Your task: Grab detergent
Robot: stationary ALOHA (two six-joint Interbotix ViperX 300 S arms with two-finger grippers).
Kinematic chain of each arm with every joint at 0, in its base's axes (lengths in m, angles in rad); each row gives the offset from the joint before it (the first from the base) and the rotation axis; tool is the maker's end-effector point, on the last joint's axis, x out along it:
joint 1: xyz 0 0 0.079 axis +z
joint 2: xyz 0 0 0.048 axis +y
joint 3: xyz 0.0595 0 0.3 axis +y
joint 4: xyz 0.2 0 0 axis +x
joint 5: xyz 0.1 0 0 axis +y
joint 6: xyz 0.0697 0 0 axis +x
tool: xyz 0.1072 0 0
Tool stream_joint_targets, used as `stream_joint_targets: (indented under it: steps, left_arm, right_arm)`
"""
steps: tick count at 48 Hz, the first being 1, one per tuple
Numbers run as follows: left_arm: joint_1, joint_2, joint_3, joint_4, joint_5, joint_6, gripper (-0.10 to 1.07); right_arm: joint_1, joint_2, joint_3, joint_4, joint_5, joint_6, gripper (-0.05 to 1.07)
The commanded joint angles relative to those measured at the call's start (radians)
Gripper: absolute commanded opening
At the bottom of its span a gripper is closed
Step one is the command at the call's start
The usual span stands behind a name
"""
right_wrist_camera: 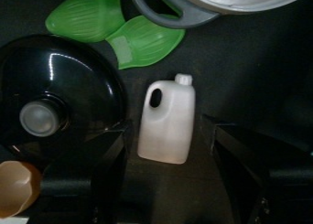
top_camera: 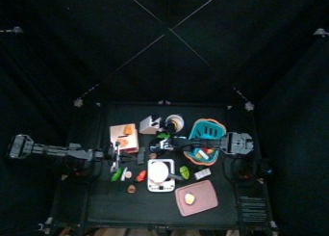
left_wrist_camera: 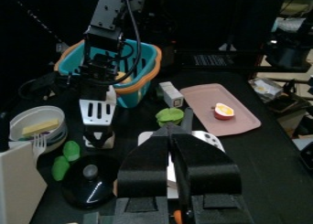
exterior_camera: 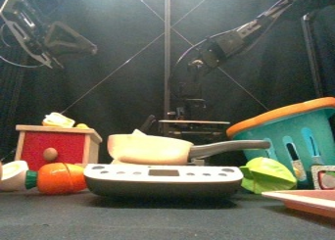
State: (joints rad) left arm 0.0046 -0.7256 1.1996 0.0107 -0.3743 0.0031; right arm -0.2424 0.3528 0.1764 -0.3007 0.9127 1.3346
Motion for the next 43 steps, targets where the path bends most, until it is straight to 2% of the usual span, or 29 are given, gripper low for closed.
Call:
stream_joint_targets:
  steps: [1, 16, 19, 25, 30, 43]
  left_arm:
    - [0.002, 0.000, -0.012, 0.002, -0.003, 0.000, 0.36]
    - [0.002, 0.002, -0.012, 0.002, -0.003, 0.000, 0.36]
    - [0.002, 0.000, -0.012, 0.002, -0.003, 0.000, 0.36]
    - [0.002, 0.002, -0.012, 0.002, -0.003, 0.000, 0.36]
    - [0.002, 0.000, -0.011, 0.002, -0.003, 0.000, 0.36]
    - [0.011, 0.000, -0.005, 0.002, -0.003, 0.000, 0.36]
  right_arm:
    - [-0.008, -0.017, -0.002, 0.008, -0.003, 0.002, 0.92]
    - [-0.005, -0.017, 0.025, 0.017, -0.026, 0.000, 0.89]
    - [-0.002, -0.017, 0.025, 0.017, -0.034, 0.000, 0.84]
    - [-0.003, -0.017, 0.025, 0.011, -0.037, 0.000, 0.64]
    - [-0.002, -0.021, 0.020, 0.000, -0.035, 0.000, 0.53]
    - [0.028, -0.087, 0.011, -0.048, -0.021, 0.000, 0.52]
